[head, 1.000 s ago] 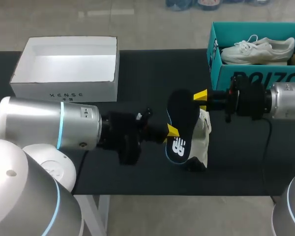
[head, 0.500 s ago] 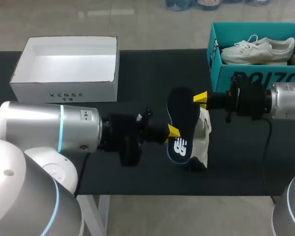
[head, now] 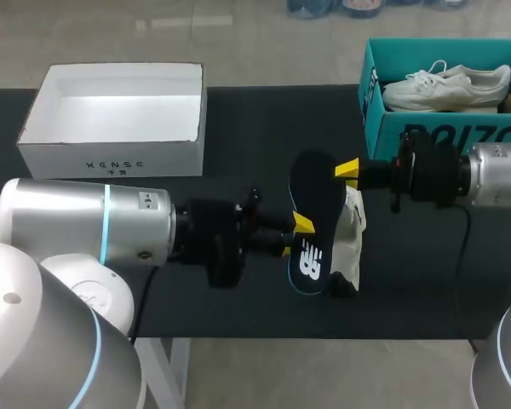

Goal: Take the shoe out of the shoebox, open the shoe tongue, remove and reinsert the insole, then place the shoe into the shoebox

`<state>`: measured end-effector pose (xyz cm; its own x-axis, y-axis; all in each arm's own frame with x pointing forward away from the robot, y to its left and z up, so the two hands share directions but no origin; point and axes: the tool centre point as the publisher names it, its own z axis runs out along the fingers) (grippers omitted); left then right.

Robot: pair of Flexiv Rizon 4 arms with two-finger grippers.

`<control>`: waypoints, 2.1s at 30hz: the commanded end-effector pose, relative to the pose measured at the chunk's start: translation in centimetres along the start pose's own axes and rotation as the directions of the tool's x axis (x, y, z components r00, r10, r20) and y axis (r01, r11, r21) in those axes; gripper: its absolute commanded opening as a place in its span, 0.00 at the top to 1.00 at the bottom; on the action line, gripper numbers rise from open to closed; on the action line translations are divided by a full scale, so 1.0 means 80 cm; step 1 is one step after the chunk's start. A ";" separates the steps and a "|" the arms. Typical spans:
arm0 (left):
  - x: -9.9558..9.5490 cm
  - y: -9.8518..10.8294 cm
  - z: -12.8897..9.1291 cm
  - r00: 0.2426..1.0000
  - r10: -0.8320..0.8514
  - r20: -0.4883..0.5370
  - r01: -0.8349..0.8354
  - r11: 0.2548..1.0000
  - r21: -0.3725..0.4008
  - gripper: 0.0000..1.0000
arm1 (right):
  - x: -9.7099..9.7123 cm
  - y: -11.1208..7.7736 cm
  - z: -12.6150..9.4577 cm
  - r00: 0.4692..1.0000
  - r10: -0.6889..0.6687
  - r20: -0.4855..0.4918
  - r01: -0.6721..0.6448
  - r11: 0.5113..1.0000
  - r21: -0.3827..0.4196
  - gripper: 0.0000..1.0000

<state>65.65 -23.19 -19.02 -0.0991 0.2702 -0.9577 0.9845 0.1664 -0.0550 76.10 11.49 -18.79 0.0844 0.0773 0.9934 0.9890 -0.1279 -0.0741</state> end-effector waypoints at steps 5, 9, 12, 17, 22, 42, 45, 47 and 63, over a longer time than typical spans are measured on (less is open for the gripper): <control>0.003 -0.004 -0.017 1.000 -0.008 0.010 0.008 1.000 -0.002 0.00 | -0.001 -0.001 0.001 1.000 0.000 0.000 0.000 1.000 -0.003 1.00; 0.005 -0.009 -0.023 0.999 -0.034 0.002 0.034 0.999 0.036 0.00 | -0.001 -0.001 0.001 1.000 0.000 0.000 0.000 1.000 -0.003 1.00; 0.011 -0.013 -0.031 0.985 -0.118 -0.126 0.128 0.989 0.069 0.00 | -0.001 -0.001 0.001 1.000 0.000 0.000 0.000 1.000 -0.003 1.00; 0.017 -0.014 -0.065 0.937 -0.192 -0.293 0.207 0.978 0.021 0.00 | -0.001 -0.001 0.001 1.000 0.000 0.000 0.000 1.000 -0.003 1.00; 0.007 -0.007 -0.097 0.897 -0.212 -0.389 0.219 0.975 -0.027 0.00 | -0.001 -0.001 0.001 1.000 0.000 0.000 0.000 1.000 -0.003 1.00; -0.021 0.007 -0.126 0.838 -0.209 -0.504 0.193 0.978 -0.086 0.00 | -0.001 -0.001 0.001 1.000 0.000 0.000 0.000 1.000 -0.003 1.00; -0.021 0.007 -0.126 0.838 -0.209 -0.504 0.193 0.978 -0.086 0.00 | -0.001 -0.001 0.001 1.000 0.000 0.000 0.000 1.000 -0.003 1.00; -0.021 0.007 -0.126 0.838 -0.209 -0.504 0.193 0.978 -0.086 0.00 | -0.001 -0.001 0.001 1.000 0.000 0.000 0.000 1.000 -0.003 1.00; -0.021 0.007 -0.126 0.838 -0.209 -0.504 0.193 0.978 -0.086 0.00 | -0.001 -0.001 0.001 1.000 0.000 0.000 0.000 1.000 -0.003 1.00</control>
<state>64.96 -14.07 -14.57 -0.3625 0.6693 -0.6486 0.9308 0.2950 -0.2158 76.10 11.49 -18.79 0.0844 0.0773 0.9934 0.9890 -0.1279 -0.0741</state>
